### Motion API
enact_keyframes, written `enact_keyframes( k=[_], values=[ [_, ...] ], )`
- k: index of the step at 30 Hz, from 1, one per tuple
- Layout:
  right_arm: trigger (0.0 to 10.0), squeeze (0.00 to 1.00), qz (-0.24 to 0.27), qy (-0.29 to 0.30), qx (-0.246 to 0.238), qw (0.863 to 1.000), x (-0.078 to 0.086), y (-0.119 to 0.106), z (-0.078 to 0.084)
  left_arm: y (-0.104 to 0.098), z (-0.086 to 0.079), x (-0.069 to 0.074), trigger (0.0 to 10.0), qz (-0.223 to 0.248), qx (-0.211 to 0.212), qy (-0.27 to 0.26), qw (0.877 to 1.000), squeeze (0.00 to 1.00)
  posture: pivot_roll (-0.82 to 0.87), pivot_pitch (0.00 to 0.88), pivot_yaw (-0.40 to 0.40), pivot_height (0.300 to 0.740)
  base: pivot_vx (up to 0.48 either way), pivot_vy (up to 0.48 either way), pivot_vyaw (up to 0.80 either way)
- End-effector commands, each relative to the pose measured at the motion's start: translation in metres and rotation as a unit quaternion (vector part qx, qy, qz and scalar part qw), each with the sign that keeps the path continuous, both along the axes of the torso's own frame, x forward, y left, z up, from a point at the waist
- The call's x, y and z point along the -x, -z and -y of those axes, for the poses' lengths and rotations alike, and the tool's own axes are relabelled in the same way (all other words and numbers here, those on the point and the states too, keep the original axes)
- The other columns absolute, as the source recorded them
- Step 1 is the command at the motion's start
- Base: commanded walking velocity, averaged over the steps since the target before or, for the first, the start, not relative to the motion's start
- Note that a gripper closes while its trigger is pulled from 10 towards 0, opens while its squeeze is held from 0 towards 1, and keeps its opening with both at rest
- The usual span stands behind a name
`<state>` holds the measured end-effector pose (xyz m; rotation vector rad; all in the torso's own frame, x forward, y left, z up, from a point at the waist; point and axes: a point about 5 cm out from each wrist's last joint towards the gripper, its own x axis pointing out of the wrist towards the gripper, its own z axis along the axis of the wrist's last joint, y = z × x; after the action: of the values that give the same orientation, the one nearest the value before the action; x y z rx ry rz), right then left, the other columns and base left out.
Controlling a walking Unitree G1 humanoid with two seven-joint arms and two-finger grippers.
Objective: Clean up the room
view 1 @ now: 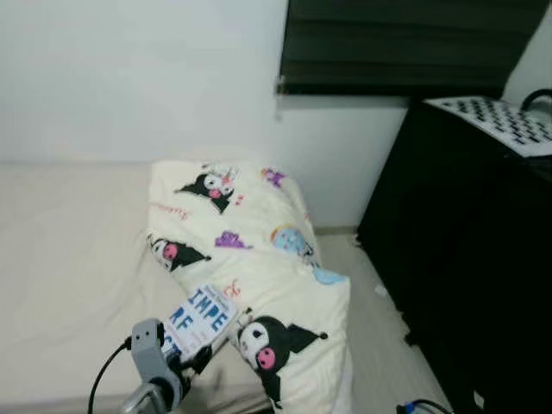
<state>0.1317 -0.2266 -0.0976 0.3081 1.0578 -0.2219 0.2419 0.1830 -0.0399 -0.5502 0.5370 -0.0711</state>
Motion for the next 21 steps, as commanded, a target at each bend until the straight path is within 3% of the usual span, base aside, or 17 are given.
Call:
enact_keyframes(
  k=[1, 5, 9, 16, 21],
  values=[
    [10.0, 0.0, 0.001, 0.003, -0.003, 1.0, 0.0, 0.0, 0.0, -0.004, -0.007, -0.003, 10.0, 0.014, 0.021, -0.027, 0.999, 0.0, -0.04, 0.0, -0.08, 0.716, 0.0, 0.0, 0.0],
    [10.0, 0.0, -0.004, 0.018, 0.008, 1.0, 0.003, -0.001, 0.009, -0.009, -0.026, -0.006, 10.0, 0.029, 0.045, -0.084, 0.995, 0.0, -0.05, 0.0, -0.075, 0.716, 0.0, 0.0, 0.0],
    [10.0, 0.0, -0.006, 0.025, 0.012, 1.0, 0.007, -0.001, 0.013, -0.009, -0.033, -0.005, 10.0, 0.022, 0.038, -0.095, 0.994, 0.0, -0.05, 0.0, -0.073, 0.707, 0.0, 0.0, 0.0],
    [10.0, 0.0, -0.008, 0.032, 0.011, 0.999, 0.013, 0.001, 0.013, -0.009, -0.033, -0.007, 10.0, 0.011, 0.02, -0.089, 0.996, 0.0, -0.05, 0.0, -0.073, 0.707, 0.0, 0.374, 0.0],
    [10.0, 0.0, -0.004, 0.036, 0.01, 0.999, 0.011, 0.001, 0.012, -0.009, -0.024, -0.008, 10.0, 0.016, 0.021, -0.07, 0.997, 0.0, -0.05, 0.0, -0.07, 0.707, 0.0, 0.0, 0.0]
  ],
)
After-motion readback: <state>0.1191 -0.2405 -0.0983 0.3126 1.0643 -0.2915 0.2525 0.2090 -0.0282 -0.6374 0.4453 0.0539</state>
